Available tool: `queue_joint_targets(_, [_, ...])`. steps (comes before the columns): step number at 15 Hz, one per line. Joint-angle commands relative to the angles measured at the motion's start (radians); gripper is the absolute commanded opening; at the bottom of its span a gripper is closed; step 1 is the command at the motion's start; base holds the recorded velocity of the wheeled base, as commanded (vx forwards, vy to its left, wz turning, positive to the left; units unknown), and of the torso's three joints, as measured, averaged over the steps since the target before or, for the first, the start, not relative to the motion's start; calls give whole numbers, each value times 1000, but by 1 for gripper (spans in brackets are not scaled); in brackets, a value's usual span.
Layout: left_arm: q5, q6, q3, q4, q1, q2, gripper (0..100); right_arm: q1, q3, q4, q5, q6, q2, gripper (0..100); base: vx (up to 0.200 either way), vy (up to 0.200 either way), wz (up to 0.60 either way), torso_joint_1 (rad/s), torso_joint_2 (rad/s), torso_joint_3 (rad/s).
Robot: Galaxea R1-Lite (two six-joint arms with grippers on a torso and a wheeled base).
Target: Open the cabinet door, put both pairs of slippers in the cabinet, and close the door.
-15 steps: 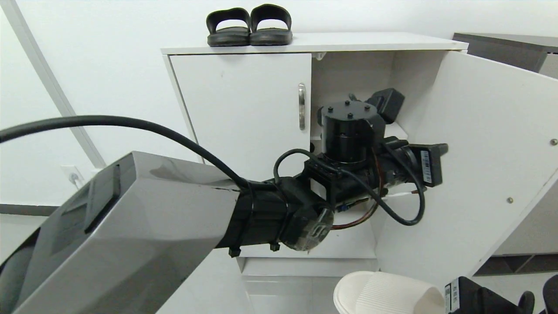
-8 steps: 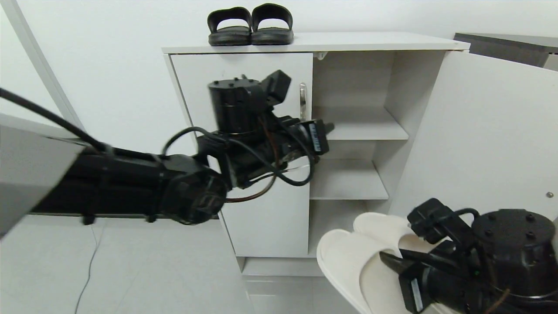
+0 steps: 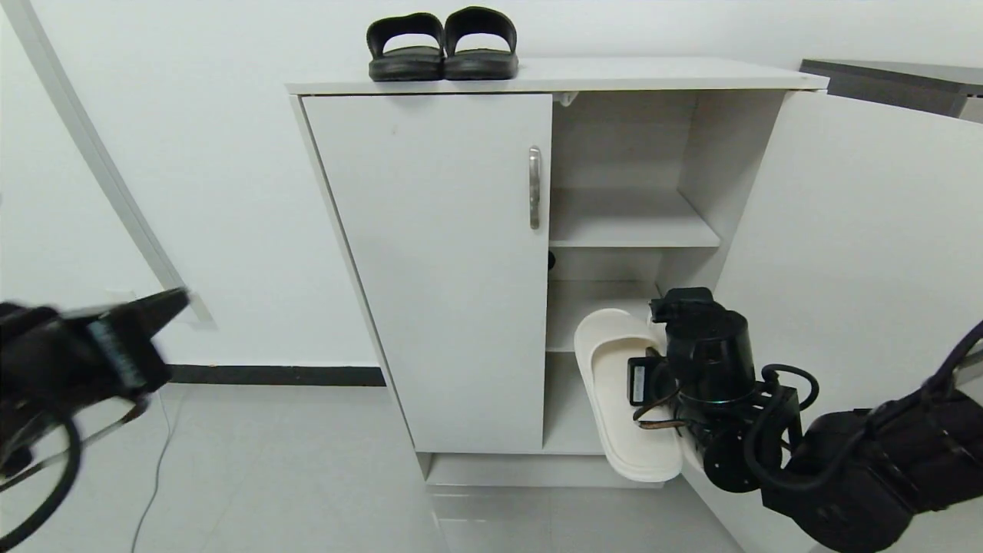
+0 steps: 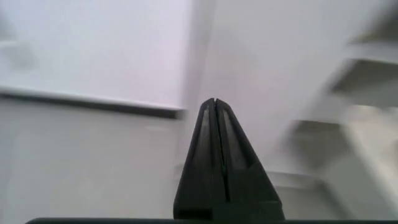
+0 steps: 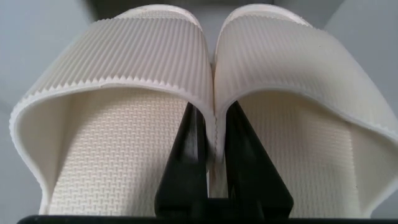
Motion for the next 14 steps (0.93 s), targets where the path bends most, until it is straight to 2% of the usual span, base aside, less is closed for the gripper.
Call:
queue_joint_targets(1, [143,102,358,100,254,-486,0,-22,3,-5,-1,-1,62,0,0,0,0,0,0,0])
queue_joint_targets(2, [143,145,410,101,294,-575,0,-24,1,-6,-1,-1,65,0,0,0,0,0,0,0])
queue_joint_targets(3, [143,170,434,106,315,-632,0,-24,1,-5,-1,-1,65,0,0,0,0,0,0,0])
queue_joint_targets(4, [134,184,497,131,359,-725,0,-22,5,-5,-2,-1,66,0,0,0,0,0,0,0])
queue_joint_targets(5, [117,199,560,157,369,-801,0,-18,8,-6,-4,-1,63,0,0,0,0,0,0,0])
queue_joint_targets(6, [76,216,588,197,369,-900,0,-18,17,-6,-4,-1,57,0,0,0,0,0,0,0])
queue_joint_targets(7, [5,225,585,279,366,-991,0,-18,23,-8,-4,-1,56,0,0,0,0,0,0,0])
queue_joint_targets(9, [-147,221,586,264,366,-991,0,-13,28,-23,-1,-1,65,0,0,0,0,0,0,0])
queue_joint_targets(11, [-271,219,586,264,366,-991,0,1,31,-48,4,-3,79,0,0,0,0,0,0,0])
queue_joint_targets(14, [-294,207,586,264,364,-991,0,11,23,-81,32,-26,111,0,0,0,0,0,0,0])
